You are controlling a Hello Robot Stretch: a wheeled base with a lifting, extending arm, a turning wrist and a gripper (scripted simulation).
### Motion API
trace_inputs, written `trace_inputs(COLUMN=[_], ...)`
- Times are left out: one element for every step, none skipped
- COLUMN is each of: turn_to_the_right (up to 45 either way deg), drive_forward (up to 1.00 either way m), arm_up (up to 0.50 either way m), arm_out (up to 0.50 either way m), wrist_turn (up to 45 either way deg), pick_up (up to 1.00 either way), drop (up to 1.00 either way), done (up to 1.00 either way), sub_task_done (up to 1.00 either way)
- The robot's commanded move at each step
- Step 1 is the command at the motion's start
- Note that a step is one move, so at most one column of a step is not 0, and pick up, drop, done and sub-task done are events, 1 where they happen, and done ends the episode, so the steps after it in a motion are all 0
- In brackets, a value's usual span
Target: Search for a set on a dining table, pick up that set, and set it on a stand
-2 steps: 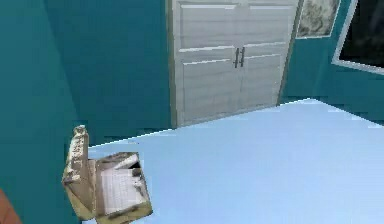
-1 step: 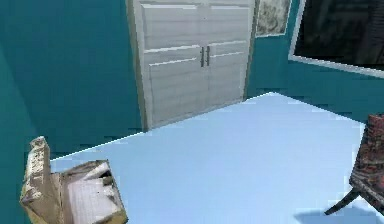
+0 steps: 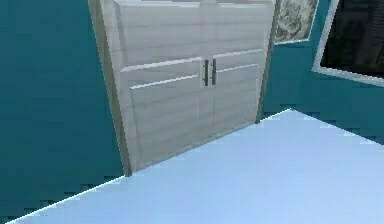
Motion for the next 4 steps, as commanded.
trace_inputs(turn_to_the_right=[45.0, 30.0, 0.0, -45.0], drive_forward=[0.00, 0.00, 0.65, 0.00], arm_up=[0.00, 0.00, 0.00, 0.00], arm_out=[0.00, 0.00, 0.00, 0.00], wrist_turn=[0.0, 0.0, 0.0, 0.0], pick_up=[0.00, 0.00, 0.00, 0.00], drop=[0.00, 0.00, 0.00, 0.00], done=[0.00, 0.00, 0.00, 0.00], sub_task_done=[0.00, 0.00, 0.00, 0.00])
